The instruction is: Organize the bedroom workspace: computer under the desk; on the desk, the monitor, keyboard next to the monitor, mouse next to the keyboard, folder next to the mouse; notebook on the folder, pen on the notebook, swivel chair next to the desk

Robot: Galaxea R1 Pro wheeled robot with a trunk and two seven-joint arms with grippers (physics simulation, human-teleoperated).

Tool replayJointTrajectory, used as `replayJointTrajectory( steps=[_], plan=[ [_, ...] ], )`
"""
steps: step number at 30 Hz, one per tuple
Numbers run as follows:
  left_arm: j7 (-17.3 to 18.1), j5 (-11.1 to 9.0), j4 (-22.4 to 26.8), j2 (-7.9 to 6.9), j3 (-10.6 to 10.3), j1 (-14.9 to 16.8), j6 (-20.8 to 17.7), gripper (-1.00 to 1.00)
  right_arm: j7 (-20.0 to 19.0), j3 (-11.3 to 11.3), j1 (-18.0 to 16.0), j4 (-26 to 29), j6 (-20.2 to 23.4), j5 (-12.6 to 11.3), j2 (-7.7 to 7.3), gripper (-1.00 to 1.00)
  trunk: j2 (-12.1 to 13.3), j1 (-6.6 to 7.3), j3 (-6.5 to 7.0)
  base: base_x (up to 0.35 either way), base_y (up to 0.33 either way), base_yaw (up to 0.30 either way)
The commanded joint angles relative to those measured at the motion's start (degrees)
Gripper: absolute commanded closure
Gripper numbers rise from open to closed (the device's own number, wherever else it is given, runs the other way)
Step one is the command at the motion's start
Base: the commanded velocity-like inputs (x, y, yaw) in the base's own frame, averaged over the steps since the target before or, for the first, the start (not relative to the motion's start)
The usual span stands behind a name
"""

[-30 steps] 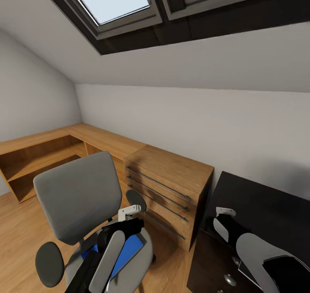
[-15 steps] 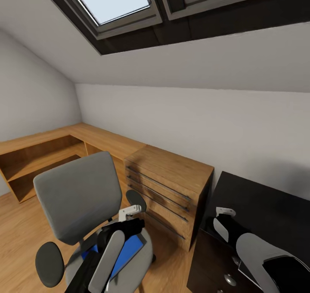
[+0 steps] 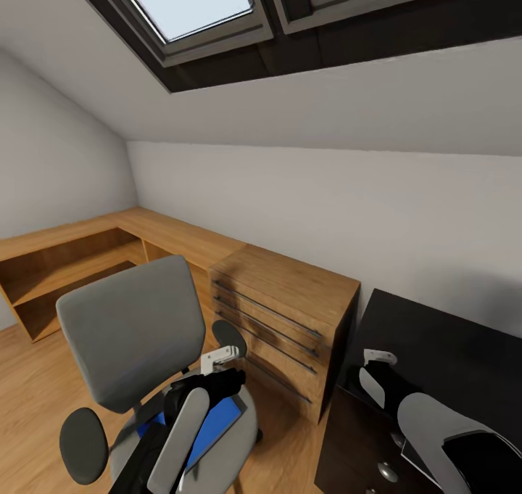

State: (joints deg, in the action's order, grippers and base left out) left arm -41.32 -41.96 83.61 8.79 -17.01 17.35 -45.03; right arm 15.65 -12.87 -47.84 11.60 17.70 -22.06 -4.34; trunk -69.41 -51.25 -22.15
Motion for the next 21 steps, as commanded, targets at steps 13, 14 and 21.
replayJointTrajectory(
  steps=[13, 14, 21],
  plan=[
    [-0.6, -0.6, 0.1, 0.0, 0.0, 0.1, -0.1, -1.0, 0.3, -0.5, 0.0, -0.6, 0.5, -0.5, -0.06, 1.0, 0.0, -0.01, -0.08, 0.0, 0.0, 0.0],
    [-0.6, -0.6, 0.1, 0.0, 0.0, 0.1, -0.1, -1.0, 0.3, -0.5, 0.0, -0.6, 0.5, -0.5, -0.06, 1.0, 0.0, -0.01, -0.08, 0.0, 0.0, 0.0],
    [-0.5, -0.6, 0.1, -0.08, 0.0, 0.1, -0.1, -1.0, 0.3, -0.6, 0.0, -0.6, 0.5, -0.5, -0.05, 1.0, 0.0, -0.01, -0.08, 0.0, 0.0, 0.0]
  ],
)
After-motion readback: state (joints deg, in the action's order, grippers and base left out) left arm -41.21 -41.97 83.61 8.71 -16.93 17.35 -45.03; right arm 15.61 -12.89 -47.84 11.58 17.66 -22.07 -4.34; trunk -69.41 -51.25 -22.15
